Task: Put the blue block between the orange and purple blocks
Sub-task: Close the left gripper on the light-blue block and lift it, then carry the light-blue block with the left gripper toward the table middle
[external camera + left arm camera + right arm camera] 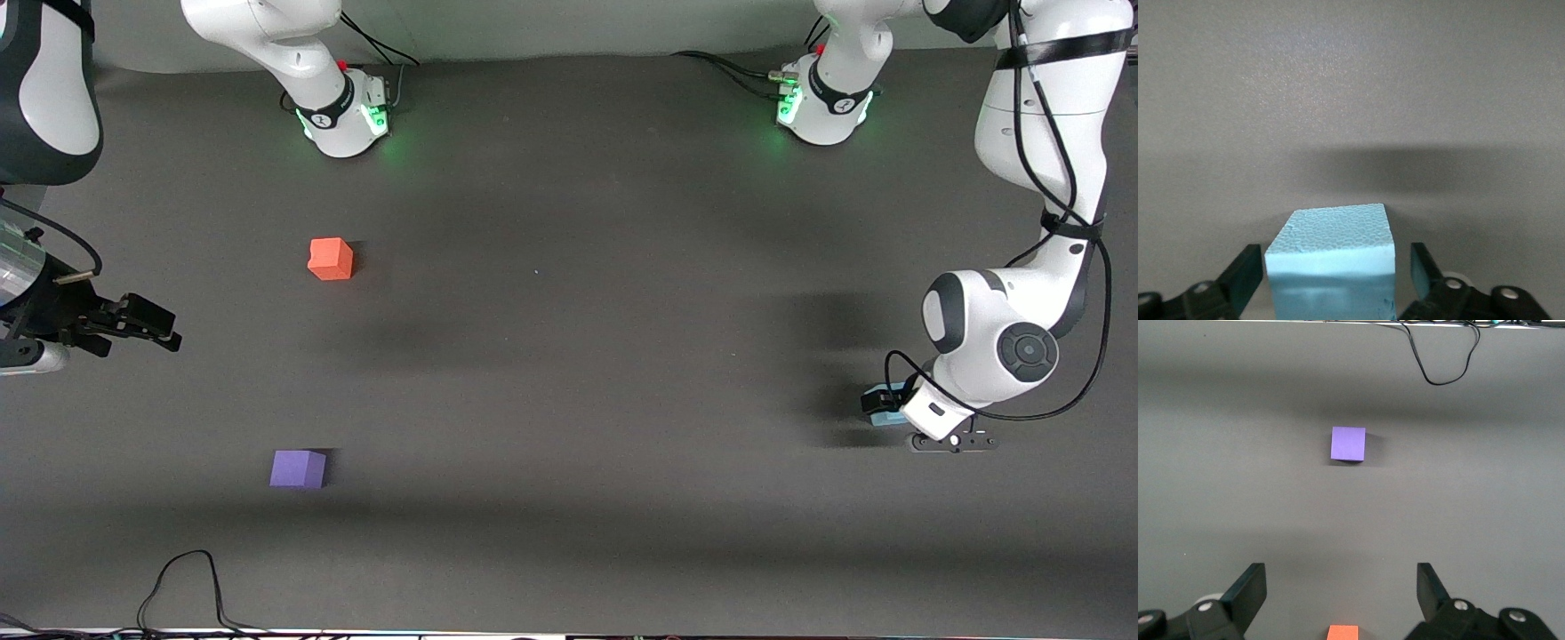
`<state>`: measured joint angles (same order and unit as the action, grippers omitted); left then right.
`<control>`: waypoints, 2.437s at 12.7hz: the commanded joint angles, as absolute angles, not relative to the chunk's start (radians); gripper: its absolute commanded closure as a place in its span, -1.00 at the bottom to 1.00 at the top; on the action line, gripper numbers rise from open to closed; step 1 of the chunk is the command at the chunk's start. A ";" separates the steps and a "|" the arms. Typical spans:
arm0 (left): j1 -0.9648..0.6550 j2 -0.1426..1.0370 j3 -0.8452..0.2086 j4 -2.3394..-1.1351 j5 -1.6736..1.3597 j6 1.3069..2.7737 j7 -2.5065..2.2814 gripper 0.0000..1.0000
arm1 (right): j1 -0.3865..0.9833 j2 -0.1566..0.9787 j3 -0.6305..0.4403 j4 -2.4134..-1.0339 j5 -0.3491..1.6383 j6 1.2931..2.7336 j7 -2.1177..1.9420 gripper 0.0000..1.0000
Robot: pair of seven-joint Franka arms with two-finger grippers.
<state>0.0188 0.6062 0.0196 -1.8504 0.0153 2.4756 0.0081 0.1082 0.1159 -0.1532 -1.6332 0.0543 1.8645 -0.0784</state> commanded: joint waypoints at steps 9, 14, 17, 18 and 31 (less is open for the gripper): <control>-0.009 0.476 0.023 -1.639 0.018 2.043 -0.011 0.24 | 0.107 0.114 -0.181 -1.637 0.049 1.855 -0.095 -1.00; -0.179 0.407 -0.037 -1.448 0.009 1.649 -0.179 0.23 | 0.113 0.075 -0.183 -1.680 0.049 1.827 -0.098 -1.00; -0.306 0.432 -0.154 -1.408 -0.011 1.646 -0.479 0.22 | 0.110 0.074 -0.201 -1.680 0.043 1.827 -0.104 -1.00; -0.358 0.468 -0.182 -1.369 -0.009 1.682 -0.580 0.22 | 0.112 0.069 -0.201 -1.680 0.043 1.827 -0.107 -1.00; -0.834 0.863 -0.175 -1.325 0.230 2.222 -1.124 0.21 | 0.109 0.090 -0.210 -1.681 0.049 1.839 -0.110 -1.00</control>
